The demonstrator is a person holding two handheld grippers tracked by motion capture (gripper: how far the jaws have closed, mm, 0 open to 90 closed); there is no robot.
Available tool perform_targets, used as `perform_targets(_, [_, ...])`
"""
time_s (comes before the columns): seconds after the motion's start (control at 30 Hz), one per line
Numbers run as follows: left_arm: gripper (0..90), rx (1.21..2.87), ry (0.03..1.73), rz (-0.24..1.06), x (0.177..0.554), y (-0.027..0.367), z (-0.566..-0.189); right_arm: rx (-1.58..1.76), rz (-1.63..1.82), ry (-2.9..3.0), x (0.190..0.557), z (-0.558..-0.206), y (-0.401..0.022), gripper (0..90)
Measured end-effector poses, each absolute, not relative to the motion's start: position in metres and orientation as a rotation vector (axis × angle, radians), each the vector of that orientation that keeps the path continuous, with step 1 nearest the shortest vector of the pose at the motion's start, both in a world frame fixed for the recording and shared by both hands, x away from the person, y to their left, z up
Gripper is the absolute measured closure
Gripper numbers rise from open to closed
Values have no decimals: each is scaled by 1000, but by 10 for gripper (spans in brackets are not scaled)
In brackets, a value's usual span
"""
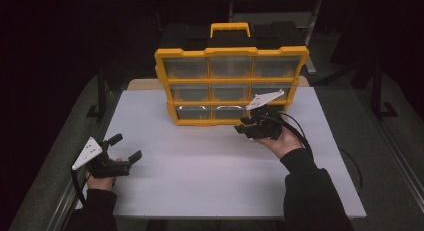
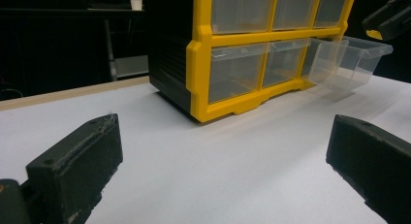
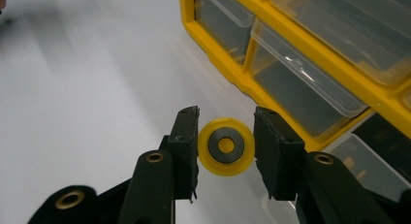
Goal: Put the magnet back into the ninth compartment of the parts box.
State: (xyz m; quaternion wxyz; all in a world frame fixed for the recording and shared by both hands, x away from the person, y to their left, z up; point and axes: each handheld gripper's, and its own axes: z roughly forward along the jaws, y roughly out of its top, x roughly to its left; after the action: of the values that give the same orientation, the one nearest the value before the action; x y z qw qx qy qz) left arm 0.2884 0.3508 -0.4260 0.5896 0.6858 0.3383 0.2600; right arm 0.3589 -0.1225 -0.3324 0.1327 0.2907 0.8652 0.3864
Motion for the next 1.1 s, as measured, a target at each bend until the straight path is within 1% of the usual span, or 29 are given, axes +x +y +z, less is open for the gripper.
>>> perform_targets(0.43, [0, 1601, 787, 606, 289, 350, -426, 912, 1138, 2439, 362, -325, -146, 610])
perform_targets(1.1, [0, 1604, 788, 607, 289, 350, -427, 1066, 1091, 2349, 376, -333, -184, 607])
